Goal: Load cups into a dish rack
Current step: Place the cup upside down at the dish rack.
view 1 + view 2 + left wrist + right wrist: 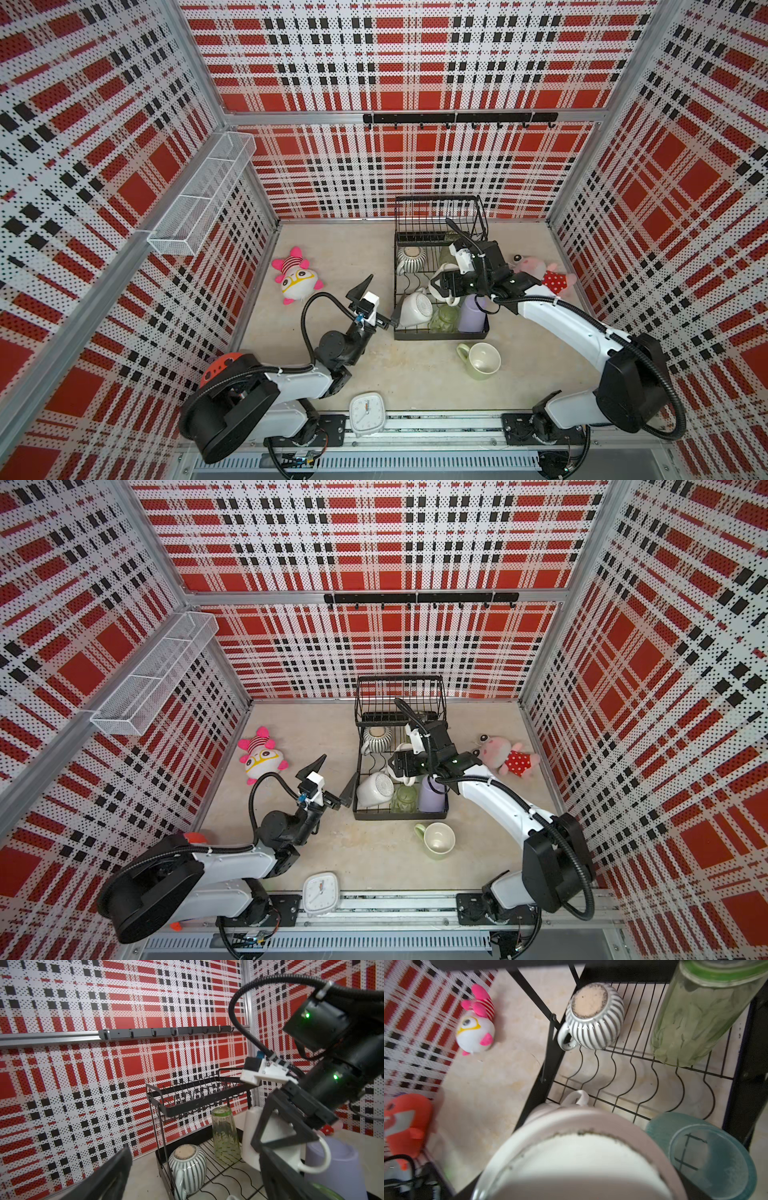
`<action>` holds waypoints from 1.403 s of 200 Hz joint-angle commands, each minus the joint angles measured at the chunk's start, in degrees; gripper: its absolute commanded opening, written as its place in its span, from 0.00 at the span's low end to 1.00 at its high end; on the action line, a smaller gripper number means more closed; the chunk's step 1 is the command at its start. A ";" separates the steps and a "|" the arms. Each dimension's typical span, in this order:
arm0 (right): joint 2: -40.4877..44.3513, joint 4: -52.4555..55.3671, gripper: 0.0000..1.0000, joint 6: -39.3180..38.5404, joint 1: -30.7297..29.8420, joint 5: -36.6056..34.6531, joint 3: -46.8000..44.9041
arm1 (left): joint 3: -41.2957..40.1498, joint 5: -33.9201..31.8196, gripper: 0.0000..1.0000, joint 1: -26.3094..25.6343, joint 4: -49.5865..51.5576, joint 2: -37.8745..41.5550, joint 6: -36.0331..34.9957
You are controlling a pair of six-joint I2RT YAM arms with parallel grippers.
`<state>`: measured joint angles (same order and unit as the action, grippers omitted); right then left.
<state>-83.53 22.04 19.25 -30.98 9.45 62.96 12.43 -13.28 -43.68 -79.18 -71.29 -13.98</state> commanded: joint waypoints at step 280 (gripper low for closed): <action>-13.37 -7.92 0.44 -34.46 0.40 -7.05 4.38 | -0.65 -5.23 0.98 1.85 19.65 10.11 11.24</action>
<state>-96.68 18.11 -11.68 -30.87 1.69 67.85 12.45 -18.22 -42.39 -60.66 -62.39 -2.81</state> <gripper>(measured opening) 0.880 0.983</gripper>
